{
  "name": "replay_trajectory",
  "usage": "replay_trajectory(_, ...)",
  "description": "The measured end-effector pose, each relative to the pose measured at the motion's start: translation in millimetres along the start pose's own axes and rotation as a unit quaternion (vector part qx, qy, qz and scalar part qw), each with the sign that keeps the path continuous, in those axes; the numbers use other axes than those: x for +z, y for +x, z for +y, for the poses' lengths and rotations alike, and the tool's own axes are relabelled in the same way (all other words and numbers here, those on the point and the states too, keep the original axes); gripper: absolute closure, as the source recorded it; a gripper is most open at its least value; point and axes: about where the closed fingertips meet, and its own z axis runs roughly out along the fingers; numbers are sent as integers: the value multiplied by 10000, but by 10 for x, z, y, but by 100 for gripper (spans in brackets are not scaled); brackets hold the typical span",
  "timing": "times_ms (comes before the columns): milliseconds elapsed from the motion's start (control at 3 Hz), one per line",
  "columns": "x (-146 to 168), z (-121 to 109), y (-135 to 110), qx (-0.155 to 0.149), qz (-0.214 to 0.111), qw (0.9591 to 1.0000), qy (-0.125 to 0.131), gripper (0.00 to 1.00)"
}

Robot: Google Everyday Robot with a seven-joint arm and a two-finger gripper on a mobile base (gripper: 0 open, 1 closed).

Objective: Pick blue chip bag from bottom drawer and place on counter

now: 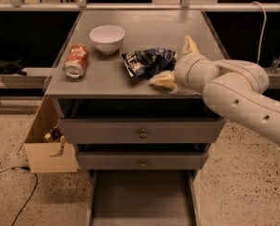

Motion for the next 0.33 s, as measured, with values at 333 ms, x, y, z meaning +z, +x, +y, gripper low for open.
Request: replay_trajectory(333, 0, 0, 0, 0, 0, 10000, 0, 0)
